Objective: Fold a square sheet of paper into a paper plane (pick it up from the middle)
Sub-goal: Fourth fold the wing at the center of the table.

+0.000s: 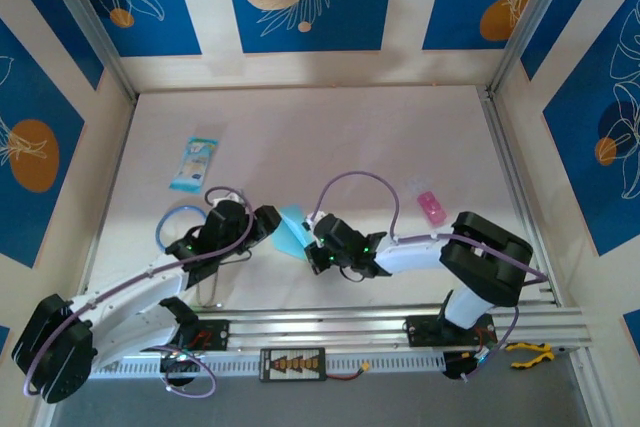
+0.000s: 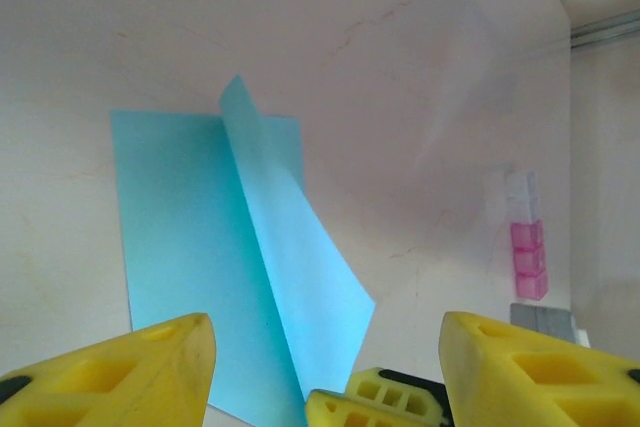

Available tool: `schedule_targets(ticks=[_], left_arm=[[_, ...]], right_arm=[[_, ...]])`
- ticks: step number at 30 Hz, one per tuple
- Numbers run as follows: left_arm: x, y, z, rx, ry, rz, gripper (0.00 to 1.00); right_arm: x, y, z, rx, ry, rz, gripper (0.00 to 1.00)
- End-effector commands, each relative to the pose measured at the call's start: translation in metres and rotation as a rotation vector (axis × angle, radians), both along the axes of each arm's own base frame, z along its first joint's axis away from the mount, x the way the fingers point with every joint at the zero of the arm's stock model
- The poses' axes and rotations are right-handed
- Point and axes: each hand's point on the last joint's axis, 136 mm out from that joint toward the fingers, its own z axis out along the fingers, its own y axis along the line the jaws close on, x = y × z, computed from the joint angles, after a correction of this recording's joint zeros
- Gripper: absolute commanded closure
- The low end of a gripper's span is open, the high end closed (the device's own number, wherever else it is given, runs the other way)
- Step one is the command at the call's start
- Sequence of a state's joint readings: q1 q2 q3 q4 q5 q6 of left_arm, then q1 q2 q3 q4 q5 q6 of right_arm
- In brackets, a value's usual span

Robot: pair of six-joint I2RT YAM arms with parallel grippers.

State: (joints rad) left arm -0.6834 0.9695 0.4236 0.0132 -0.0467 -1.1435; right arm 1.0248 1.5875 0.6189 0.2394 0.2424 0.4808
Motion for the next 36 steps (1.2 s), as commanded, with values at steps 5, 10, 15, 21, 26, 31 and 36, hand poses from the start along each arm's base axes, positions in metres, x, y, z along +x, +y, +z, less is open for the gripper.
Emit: schedule_targets(ticks=[5,10,15,21,26,31,36], left_arm=[[0.000,-0.006,-0.011,0.031,0.018,-0.066,0.44],[0.002,-0.024,-0.016,-0.005,0.038,-0.127,0.50],[0.004,-0.035,-0.024,-0.022,0.067,-0.161,0.56],[0.006,-0.039,-0.031,-0.025,0.090,-0.162,0.61],[0.005,-0.040,-0.036,-0.018,0.104,-0.168,0.64],[0.005,-0.037,-0.040,0.000,0.114,-0.160,0.65],[0.006,-0.037,-0.042,0.007,0.122,-0.157,0.67]], right_arm=[[-0.009,0.012,0.018,0.184,0.135,0.060,0.99],[-0.009,0.010,0.016,0.224,0.216,0.056,0.99],[-0.007,0.008,0.012,0.255,0.310,0.037,0.99],[-0.003,0.005,0.012,0.315,0.393,0.018,0.99],[-0.001,0.002,0.009,0.354,0.445,0.005,0.99],[0.001,0.000,0.001,0.343,0.477,-0.012,0.99],[0.002,-0.003,-0.010,0.305,0.515,-0.033,0.99]])
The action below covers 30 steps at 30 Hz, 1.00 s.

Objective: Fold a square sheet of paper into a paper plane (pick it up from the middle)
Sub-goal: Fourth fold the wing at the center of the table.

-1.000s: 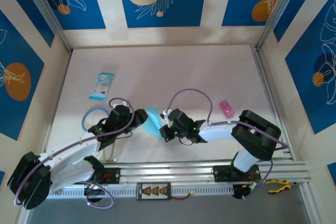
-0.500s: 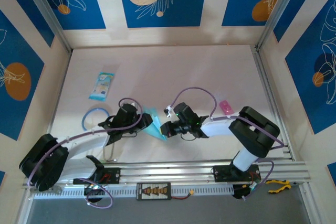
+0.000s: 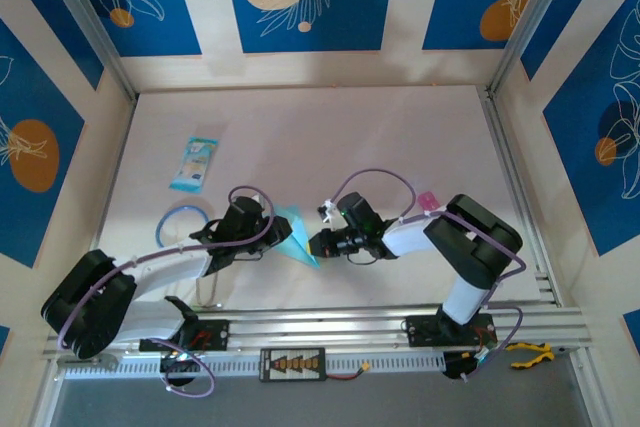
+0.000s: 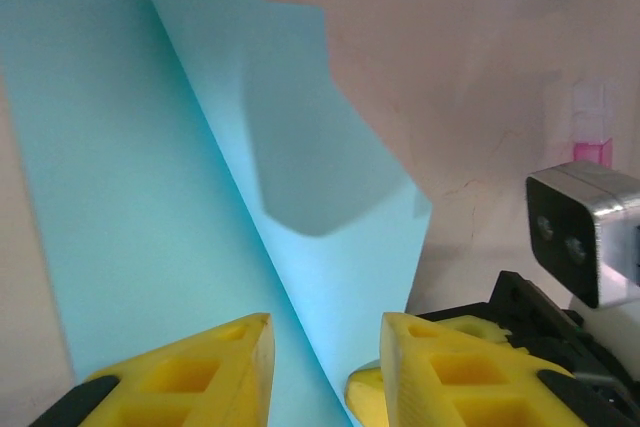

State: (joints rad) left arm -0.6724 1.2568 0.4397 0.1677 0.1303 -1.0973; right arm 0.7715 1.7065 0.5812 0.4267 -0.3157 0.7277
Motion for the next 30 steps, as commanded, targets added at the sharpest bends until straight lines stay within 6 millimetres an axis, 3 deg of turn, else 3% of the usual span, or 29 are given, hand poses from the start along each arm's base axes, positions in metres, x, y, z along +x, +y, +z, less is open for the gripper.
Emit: schedule_targets(ticks=[1,17,24,30], left_arm=[[0.007,-0.004,0.006,-0.005,-0.010,0.000,0.68],[0.019,-0.024,0.005,-0.017,0.000,-0.056,0.80],[0.018,-0.010,-0.024,0.098,0.084,-0.009,0.90],[0.012,-0.010,-0.048,0.124,0.156,-0.014,0.95]], right_arm=[[-0.002,-0.001,-0.007,-0.016,0.055,0.008,0.99],[-0.001,-0.008,-0.009,0.033,0.120,-0.051,0.99],[-0.001,-0.012,-0.010,0.031,0.124,-0.069,0.99],[-0.001,-0.013,-0.010,0.033,0.124,-0.081,0.99]])
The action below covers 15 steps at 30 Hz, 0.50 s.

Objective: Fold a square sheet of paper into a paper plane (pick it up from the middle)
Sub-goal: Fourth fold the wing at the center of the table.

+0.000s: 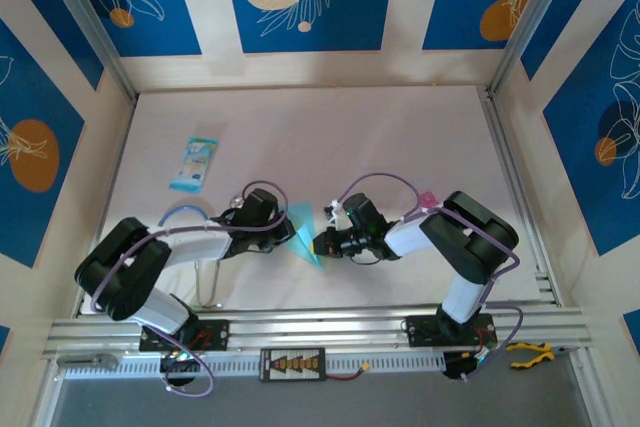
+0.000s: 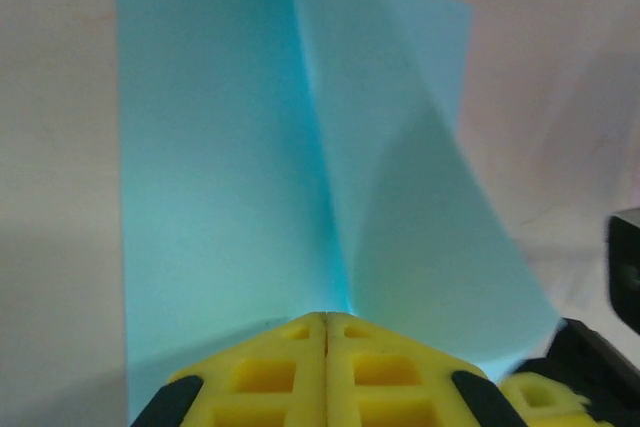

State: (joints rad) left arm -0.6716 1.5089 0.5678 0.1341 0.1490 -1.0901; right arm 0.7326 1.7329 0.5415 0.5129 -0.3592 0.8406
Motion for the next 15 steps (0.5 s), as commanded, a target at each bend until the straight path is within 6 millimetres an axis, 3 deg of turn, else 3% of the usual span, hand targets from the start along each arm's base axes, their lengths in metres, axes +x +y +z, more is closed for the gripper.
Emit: schedule_targets(ticks=[1,15], left_arm=[[-0.002,0.006,-0.013,0.039,0.037,0.007,0.96],[-0.019,0.023,-0.033,0.061,0.088,0.065,0.97]], right_arm=[[-0.005,-0.005,-0.004,-0.009,0.025,-0.009,0.99],[-0.010,-0.008,-0.007,-0.019,0.035,-0.042,0.99]])
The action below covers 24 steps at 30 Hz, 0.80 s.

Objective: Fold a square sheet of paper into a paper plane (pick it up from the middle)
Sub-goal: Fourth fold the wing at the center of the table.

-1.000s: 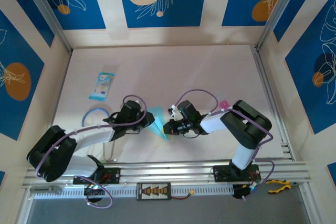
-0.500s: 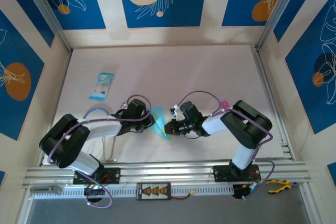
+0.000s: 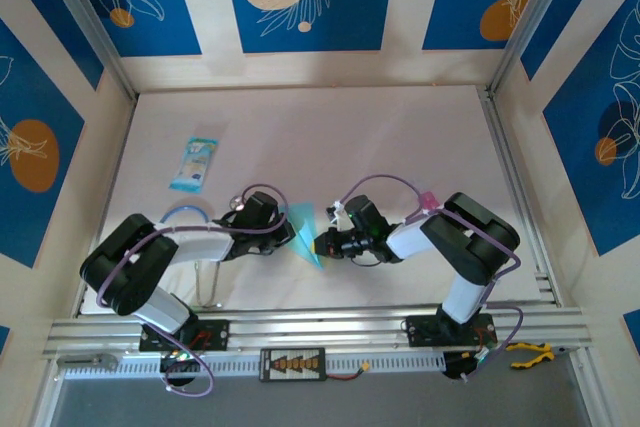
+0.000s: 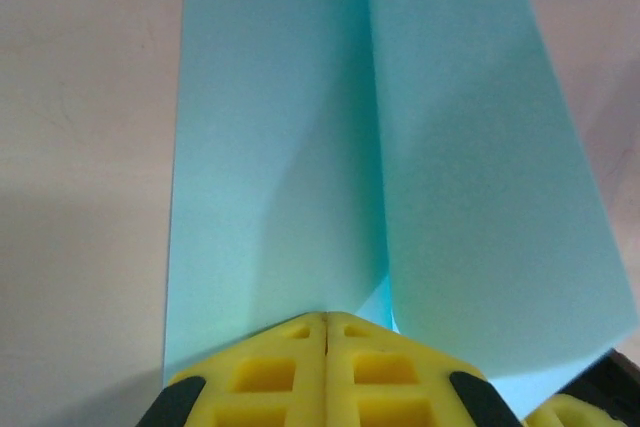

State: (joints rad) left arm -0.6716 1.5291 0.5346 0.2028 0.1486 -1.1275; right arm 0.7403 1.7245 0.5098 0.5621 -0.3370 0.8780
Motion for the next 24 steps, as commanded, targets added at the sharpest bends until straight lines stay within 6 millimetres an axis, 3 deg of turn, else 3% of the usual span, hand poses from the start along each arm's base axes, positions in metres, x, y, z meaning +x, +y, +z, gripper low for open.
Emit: schedule_targets(ticks=[1,24], left_arm=[[-0.018,0.023,-0.025,0.084,0.081,0.037,0.97],[-0.015,0.025,-0.013,0.094,0.030,0.026,0.94]], right_arm=[[-0.009,-0.005,-0.006,-0.027,0.033,-0.014,0.99],[-0.011,-0.001,-0.010,-0.017,0.068,-0.007,0.99]])
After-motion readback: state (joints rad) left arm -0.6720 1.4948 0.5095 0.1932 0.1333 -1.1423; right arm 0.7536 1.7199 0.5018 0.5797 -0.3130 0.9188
